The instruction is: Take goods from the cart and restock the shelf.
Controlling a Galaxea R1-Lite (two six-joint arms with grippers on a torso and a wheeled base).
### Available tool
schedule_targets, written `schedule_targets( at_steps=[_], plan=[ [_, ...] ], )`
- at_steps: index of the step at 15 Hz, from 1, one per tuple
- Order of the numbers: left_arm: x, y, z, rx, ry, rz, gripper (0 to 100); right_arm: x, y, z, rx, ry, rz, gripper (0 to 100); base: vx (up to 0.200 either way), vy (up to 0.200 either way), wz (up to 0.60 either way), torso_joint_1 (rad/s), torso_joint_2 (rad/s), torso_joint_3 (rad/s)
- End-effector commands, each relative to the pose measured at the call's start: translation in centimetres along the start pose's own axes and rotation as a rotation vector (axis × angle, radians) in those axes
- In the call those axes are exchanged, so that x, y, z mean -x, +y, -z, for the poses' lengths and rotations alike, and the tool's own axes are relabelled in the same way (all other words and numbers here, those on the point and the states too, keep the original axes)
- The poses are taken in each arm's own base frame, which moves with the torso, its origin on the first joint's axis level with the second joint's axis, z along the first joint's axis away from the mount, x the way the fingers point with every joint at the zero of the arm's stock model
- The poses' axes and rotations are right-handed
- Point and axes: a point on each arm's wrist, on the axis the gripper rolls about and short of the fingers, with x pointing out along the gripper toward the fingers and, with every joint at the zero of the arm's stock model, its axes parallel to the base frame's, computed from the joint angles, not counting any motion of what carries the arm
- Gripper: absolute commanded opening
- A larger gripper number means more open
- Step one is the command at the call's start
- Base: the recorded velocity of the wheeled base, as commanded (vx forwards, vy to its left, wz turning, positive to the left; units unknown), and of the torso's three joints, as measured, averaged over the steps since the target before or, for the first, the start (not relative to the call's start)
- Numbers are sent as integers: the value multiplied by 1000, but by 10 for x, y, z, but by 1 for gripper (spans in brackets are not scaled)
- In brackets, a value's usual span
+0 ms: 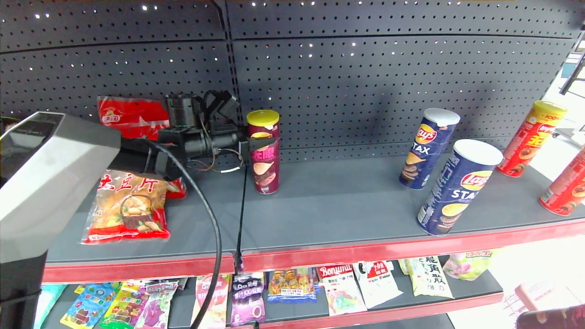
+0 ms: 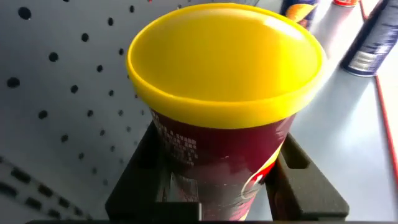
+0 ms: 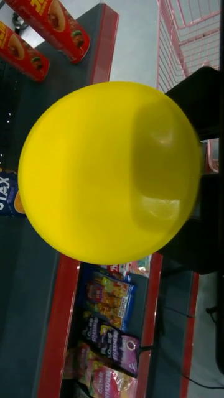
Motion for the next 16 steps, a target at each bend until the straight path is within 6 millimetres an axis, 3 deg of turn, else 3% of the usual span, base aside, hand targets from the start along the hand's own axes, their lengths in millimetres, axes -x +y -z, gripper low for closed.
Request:
schedule_targets(
  at_steps=[1, 6, 16],
  plan=[
    [24, -21, -22, 18, 11, 4, 0, 0, 0, 0, 1, 2, -2, 0, 0, 0, 0, 0, 0, 0],
    [56, -67, -36, 61, 42, 21, 0, -1, 0, 1, 1, 5, -2, 0, 0, 0, 0, 0, 0, 0],
    [51, -101, -4, 77, -50, 3, 0, -1, 0, 0, 2, 6, -2, 0, 0, 0, 0, 0, 0, 0]
  ],
)
